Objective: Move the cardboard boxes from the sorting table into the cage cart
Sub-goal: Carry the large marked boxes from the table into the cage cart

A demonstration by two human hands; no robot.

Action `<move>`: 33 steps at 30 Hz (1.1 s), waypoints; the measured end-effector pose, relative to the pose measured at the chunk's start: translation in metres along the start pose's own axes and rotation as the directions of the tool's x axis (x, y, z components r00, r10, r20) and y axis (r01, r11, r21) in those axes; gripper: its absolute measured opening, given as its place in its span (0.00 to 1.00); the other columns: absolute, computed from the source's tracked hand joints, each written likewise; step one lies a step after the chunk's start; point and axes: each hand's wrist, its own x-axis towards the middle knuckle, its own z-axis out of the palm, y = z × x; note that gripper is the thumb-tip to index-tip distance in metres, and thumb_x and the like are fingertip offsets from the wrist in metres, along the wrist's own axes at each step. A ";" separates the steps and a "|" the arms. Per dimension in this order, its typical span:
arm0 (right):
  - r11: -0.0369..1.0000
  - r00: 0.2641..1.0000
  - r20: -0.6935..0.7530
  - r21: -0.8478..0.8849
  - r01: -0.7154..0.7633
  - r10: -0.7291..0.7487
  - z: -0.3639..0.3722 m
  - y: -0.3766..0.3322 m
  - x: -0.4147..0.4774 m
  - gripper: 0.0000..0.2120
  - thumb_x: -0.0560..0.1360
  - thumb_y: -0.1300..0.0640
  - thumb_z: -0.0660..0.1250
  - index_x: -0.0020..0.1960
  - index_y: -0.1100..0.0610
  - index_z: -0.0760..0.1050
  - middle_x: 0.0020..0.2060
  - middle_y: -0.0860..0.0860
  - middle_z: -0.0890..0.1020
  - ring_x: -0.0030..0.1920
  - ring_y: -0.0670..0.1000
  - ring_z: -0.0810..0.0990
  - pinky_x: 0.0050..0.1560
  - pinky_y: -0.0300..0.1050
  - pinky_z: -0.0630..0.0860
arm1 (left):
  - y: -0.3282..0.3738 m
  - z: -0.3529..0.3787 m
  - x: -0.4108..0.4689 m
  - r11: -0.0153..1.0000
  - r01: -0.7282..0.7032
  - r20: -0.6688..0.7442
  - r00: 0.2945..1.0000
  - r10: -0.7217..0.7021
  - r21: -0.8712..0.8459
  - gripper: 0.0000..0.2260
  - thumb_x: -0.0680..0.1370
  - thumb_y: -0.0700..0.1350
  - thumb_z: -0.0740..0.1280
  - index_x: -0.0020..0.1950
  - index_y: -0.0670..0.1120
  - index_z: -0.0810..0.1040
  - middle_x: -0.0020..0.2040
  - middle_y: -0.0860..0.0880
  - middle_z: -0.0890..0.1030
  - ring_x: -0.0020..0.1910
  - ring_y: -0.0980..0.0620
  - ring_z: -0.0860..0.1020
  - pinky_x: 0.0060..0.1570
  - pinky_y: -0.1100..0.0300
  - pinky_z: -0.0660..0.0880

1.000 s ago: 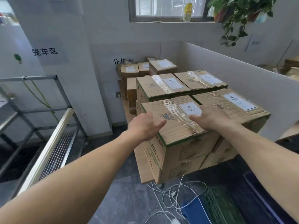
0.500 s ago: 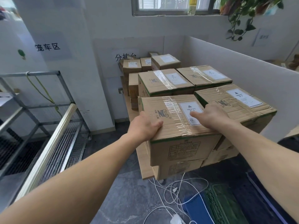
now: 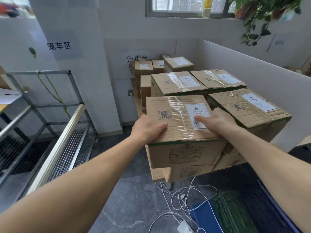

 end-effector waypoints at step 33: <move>0.829 0.819 0.165 0.225 0.512 -0.550 0.182 -0.386 -0.163 0.33 0.70 0.35 0.74 0.66 0.53 0.69 0.56 0.47 0.79 0.51 0.51 0.76 0.49 0.49 0.71 | -0.276 -0.350 -0.096 0.955 0.231 -0.441 0.849 -0.291 -0.184 0.31 0.70 0.61 0.77 0.64 0.44 0.72 0.57 0.49 0.79 0.55 0.47 0.78 0.53 0.52 0.75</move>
